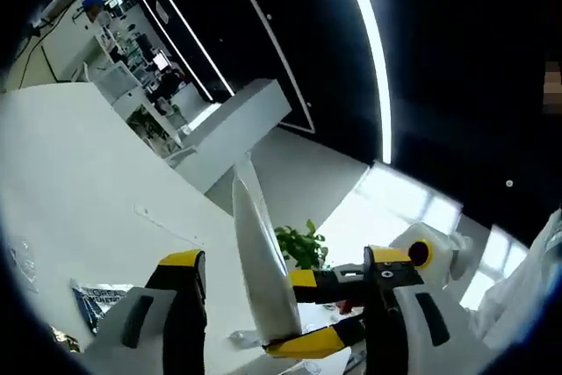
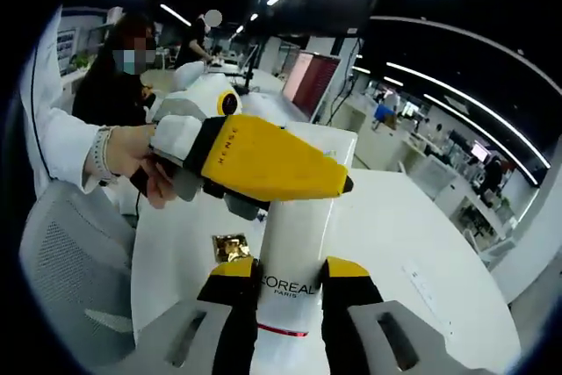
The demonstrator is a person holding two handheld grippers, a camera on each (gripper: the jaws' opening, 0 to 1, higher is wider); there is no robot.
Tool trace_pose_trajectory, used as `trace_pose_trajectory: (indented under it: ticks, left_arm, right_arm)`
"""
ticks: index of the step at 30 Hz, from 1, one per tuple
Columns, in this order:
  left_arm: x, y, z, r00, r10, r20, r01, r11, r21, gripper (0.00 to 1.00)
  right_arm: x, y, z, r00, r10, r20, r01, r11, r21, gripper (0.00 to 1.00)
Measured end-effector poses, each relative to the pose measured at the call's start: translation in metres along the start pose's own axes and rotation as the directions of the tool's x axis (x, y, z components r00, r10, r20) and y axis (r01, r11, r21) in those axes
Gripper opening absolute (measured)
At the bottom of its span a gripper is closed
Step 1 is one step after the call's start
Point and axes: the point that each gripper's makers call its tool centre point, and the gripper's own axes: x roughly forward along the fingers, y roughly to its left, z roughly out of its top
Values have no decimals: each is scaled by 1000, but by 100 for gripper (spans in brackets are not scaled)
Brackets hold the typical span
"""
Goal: Arrange the skincare products in the storage area until every visible bottle or jar stands upright without overlapping.
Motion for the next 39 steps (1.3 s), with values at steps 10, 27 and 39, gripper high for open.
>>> trace_pose_trajectory:
  ticks: [10,27,39]
  left_arm:
    - [-2,3,-6,1000,10,-28,-9,1000,21,29]
    - [-1,8,-25,992,28,-122,-25,999,31,15]
    - [2,6,-40,981,59,-183,-48,997,65,13]
  right_arm:
    - [3,10,3,1000,-27,2,27,999,-17,19]
    - [1,20,-10,996,-80,-28,80,997,-19,21]
    - [-2,25,-21,993,-117,-29,115,992,-43,26]
